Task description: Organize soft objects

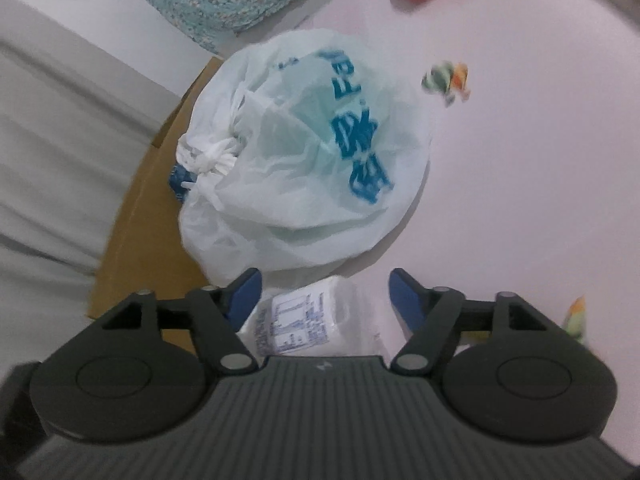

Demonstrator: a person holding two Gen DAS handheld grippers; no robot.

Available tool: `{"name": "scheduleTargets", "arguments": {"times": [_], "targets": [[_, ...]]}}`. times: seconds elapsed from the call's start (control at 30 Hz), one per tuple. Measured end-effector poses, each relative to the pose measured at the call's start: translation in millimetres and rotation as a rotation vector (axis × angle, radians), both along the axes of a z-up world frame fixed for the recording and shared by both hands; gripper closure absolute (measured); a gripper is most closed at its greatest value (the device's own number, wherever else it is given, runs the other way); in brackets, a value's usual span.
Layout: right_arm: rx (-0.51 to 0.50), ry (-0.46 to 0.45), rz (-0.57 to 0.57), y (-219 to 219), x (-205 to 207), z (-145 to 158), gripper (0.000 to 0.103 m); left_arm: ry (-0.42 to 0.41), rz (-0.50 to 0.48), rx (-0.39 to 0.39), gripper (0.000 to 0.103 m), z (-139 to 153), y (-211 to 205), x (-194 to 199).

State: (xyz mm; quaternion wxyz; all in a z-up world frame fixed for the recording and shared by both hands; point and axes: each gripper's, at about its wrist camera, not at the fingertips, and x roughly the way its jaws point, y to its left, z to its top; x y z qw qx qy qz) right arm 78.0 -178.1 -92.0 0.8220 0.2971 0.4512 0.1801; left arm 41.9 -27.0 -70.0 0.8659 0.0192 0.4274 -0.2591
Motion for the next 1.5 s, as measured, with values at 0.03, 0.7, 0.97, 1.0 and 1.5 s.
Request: {"name": "scheduleTargets", "arguments": {"times": [0.03,0.7,0.97,1.0,1.5], "targets": [[-0.018,-0.014,-0.003,-0.9,0.0,3.0,0.03,-0.002,-0.001,0.002,0.032,0.2,-0.9,0.1],[0.094,-0.003,0.004,-14.4,-3.2,4.9,0.069,-0.091,0.015,-0.049,0.043,11.7,-12.5,11.9],[0.154,0.029,-0.005,-25.4,-3.6,-2.7,0.074,-0.116,0.015,-0.066,0.043,21.9,-16.9,10.4],[0.162,0.033,-0.008,-27.2,-3.2,-4.0,0.075,-0.121,0.011,-0.067,0.043,23.0,-18.2,10.7],[0.248,0.072,-0.06,-48.5,6.0,-16.9,0.073,-0.196,-0.065,-0.039,0.04,34.3,-43.7,10.2]]}}
